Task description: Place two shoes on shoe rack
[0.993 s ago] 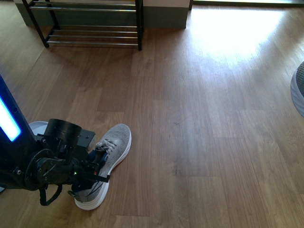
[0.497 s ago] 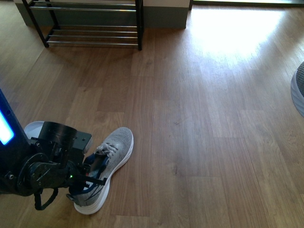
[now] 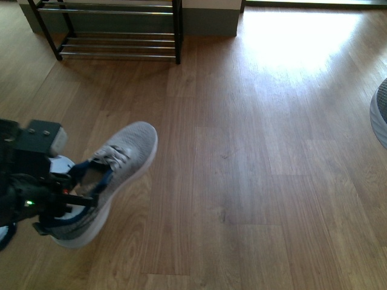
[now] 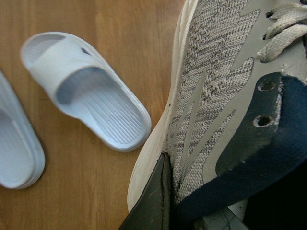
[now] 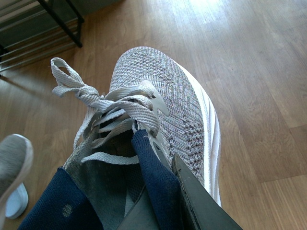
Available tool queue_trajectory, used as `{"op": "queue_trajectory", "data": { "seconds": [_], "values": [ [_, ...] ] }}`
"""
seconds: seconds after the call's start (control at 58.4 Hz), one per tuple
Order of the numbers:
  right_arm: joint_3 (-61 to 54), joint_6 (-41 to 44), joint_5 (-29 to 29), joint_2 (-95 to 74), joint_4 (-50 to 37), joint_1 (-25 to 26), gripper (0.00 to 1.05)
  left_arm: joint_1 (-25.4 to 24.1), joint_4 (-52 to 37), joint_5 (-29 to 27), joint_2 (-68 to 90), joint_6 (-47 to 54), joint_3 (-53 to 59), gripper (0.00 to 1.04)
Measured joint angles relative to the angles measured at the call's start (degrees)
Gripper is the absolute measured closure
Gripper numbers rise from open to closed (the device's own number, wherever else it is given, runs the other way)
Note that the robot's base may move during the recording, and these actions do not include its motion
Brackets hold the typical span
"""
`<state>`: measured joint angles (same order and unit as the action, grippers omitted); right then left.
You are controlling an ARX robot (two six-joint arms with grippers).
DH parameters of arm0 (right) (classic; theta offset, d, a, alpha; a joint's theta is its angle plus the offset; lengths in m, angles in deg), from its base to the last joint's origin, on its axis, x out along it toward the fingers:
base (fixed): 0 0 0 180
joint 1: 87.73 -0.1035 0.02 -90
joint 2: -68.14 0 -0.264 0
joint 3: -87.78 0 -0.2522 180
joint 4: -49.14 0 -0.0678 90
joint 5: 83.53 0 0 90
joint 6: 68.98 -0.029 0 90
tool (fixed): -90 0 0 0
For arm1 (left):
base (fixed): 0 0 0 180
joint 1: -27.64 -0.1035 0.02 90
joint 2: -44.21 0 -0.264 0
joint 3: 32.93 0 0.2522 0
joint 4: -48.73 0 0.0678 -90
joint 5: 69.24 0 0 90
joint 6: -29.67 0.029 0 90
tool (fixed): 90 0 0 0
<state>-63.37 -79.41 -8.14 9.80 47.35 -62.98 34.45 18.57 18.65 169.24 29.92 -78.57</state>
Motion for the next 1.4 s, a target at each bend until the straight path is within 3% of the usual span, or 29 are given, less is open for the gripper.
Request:
{"op": "queue_trajectory", "data": {
  "seconds": [0.12,0.257,0.582,0.754,1.405],
  "values": [
    [0.0,0.0,0.0,0.0,0.0,0.0,1.04,-2.6,1.7,-1.0,-13.5,-0.8,7.4,1.03],
    [0.0,0.0,0.0,0.0,0.0,0.0,1.04,-4.2,11.1,-1.0,-35.6,-2.5,15.1,1.03],
    [0.0,0.0,0.0,0.0,0.0,0.0,1.04,-7.8,25.4,-0.6,-65.6,-3.1,17.3,1.03],
    [0.0,0.0,0.0,0.0,0.0,0.0,1.04,-7.8,30.2,-2.8,-73.3,-3.3,16.8,1.03],
    [0.0,0.0,0.0,0.0,0.0,0.0,1.04,-7.6,30.4,-2.9,-74.4,-3.3,16.5,1.03]
  ]
}}
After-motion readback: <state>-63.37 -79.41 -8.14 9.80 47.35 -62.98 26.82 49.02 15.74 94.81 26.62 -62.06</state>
